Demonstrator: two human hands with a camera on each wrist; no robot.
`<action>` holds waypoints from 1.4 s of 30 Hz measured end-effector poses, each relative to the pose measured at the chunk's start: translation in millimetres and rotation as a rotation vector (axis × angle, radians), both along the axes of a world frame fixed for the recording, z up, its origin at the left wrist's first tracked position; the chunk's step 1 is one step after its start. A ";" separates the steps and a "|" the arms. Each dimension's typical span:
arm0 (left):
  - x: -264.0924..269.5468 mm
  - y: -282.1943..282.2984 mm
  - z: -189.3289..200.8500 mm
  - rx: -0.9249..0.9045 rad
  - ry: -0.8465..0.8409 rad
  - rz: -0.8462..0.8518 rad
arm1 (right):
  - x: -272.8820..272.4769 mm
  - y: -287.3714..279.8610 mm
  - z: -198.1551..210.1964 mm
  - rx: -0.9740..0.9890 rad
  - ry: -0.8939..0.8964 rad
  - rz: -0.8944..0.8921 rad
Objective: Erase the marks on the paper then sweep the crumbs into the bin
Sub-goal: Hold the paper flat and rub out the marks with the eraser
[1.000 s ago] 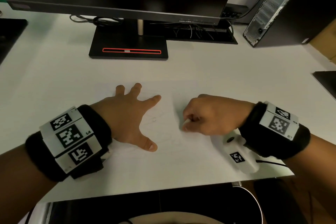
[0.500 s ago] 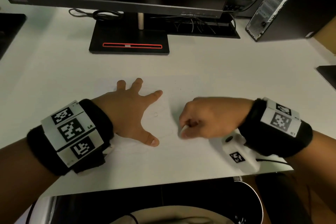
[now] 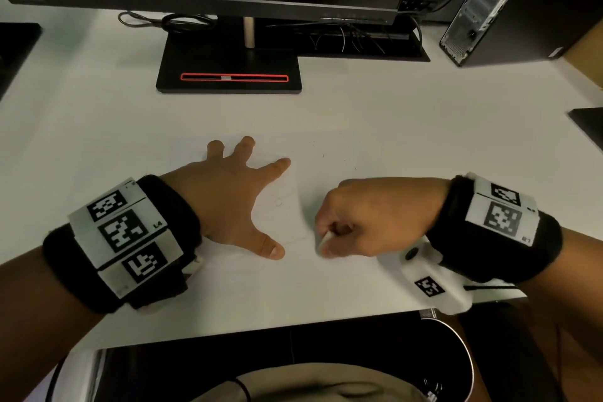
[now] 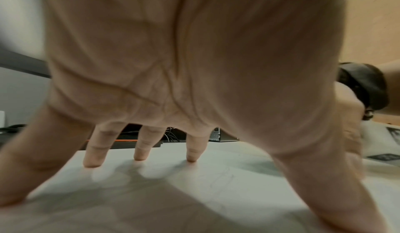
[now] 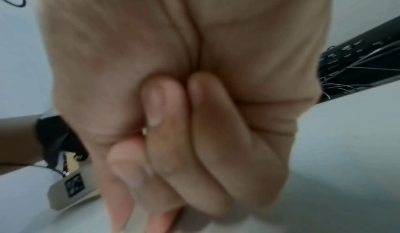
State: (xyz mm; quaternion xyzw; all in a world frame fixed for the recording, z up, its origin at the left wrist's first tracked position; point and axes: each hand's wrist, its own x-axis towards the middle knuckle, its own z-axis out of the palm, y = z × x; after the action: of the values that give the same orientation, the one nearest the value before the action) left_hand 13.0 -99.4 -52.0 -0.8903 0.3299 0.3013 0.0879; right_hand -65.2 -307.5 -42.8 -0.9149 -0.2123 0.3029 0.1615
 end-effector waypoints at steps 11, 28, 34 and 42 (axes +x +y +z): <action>1.7 1.6 -3.1 -0.008 -0.007 -0.011 | 8.8 -2.5 1.0 -0.012 -0.023 -0.053; 0.6 0.9 -2.1 -0.003 -0.009 -0.005 | 7.3 2.1 0.9 0.012 -0.038 -0.047; -0.3 0.6 -1.3 -0.002 -0.014 -0.007 | -1.4 12.2 -2.6 0.034 -0.008 0.019; -0.9 0.1 -0.8 0.003 -0.014 -0.002 | -3.0 15.2 -2.1 0.044 -0.012 0.016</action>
State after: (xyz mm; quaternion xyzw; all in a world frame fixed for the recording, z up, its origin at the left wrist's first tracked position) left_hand 12.1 -99.3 -52.7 -0.8919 0.3299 0.2954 0.0921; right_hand -68.3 -292.3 -44.9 -0.9113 -0.2270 0.2938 0.1779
